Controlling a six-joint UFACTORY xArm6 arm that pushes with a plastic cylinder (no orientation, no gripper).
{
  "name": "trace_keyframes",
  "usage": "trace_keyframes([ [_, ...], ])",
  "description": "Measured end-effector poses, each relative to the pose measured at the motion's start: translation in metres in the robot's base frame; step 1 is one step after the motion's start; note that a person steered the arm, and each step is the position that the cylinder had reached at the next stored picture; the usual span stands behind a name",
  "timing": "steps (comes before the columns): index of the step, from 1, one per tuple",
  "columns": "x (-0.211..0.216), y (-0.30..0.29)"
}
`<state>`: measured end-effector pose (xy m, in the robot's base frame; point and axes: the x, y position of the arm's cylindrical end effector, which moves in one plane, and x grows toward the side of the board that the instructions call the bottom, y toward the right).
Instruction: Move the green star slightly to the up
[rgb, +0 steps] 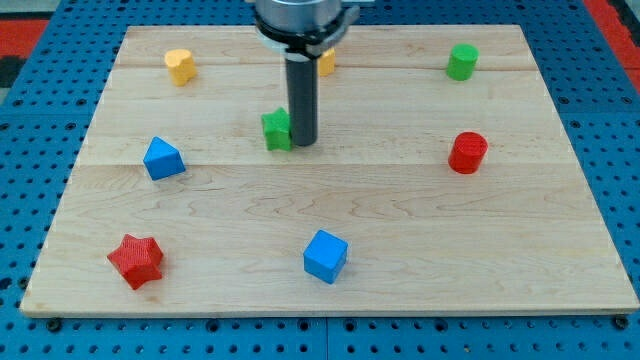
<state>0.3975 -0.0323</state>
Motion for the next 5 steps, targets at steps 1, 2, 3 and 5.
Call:
trace_keyframes([
  [1,-0.019,-0.016],
  [2,-0.015,0.032],
  [3,-0.006,0.065],
  [5,-0.004,-0.018],
])
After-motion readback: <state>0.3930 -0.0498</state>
